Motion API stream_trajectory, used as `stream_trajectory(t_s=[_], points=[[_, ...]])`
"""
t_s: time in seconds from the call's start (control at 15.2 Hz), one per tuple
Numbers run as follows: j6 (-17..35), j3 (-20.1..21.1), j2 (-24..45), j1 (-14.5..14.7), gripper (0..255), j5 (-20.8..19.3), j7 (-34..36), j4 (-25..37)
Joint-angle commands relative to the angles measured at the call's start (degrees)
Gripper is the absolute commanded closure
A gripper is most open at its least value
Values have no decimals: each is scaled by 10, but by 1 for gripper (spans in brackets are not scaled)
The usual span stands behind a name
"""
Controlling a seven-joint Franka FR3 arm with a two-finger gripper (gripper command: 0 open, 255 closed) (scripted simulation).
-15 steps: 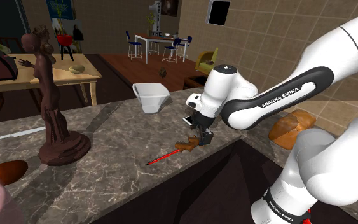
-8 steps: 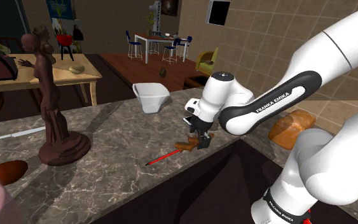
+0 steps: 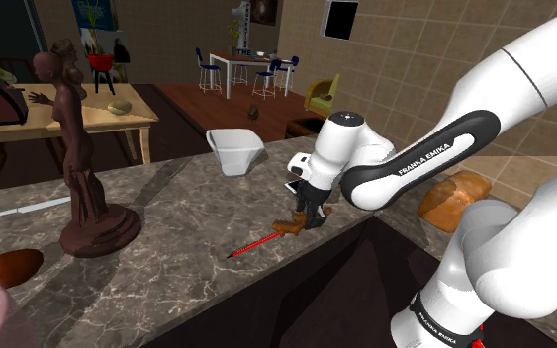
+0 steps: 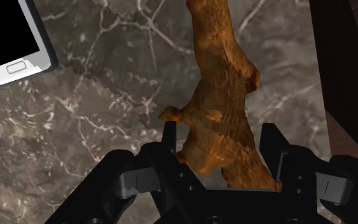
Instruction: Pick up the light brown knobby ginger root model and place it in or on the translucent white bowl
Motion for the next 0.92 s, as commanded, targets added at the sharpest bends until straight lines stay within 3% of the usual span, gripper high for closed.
stream_trajectory(t_s=[0.0, 0.33, 0.86], points=[[0, 0, 0, 0, 255, 0, 0, 0], [0, 0, 0, 0, 255, 0, 0, 0], [-86, -2, -65, 14, 255, 25, -24, 22]])
